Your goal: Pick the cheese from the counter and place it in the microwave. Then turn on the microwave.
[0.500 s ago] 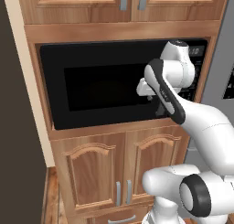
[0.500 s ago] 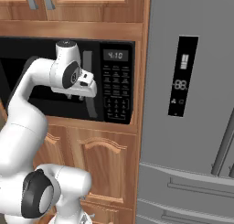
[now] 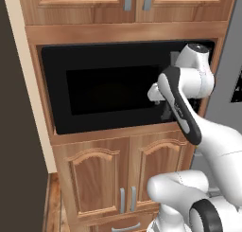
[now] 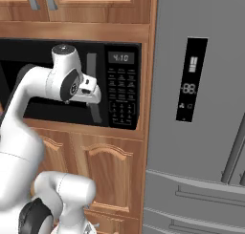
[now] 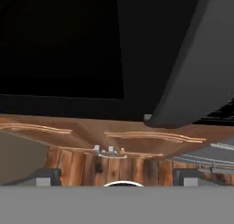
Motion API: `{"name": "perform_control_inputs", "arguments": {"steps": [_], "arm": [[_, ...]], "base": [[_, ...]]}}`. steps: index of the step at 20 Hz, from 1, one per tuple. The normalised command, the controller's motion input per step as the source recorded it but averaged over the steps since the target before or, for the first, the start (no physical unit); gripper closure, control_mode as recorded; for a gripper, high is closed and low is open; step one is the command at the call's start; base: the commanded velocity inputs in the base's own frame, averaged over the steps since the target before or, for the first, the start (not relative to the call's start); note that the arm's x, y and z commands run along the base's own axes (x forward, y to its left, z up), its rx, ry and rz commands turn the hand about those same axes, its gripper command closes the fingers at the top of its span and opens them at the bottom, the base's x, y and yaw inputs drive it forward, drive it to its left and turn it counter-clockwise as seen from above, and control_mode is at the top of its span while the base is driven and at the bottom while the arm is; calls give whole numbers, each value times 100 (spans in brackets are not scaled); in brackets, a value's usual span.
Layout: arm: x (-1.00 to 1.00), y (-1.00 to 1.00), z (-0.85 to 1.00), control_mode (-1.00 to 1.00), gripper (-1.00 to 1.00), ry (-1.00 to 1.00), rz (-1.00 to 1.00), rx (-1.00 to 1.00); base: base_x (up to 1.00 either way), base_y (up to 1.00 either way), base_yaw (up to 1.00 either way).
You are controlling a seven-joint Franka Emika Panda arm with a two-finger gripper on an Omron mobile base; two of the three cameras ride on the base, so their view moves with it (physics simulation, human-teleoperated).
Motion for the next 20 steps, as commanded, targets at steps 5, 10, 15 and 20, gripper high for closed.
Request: {"name": "perform_control_inputs", "arguments": {"steps": [5, 10, 15, 20], "arm": [[-23, -39, 0, -100, -100, -27, 0, 0], [22, -20, 0, -100, -100, -9, -1, 0], [46, 0, 0, -100, -100, -1, 0, 0], [49, 0, 0, -100, -100, 0, 0, 0]], "base": [[0, 0, 0], [0, 0, 0], [0, 0, 0], [0, 0, 0]]}}
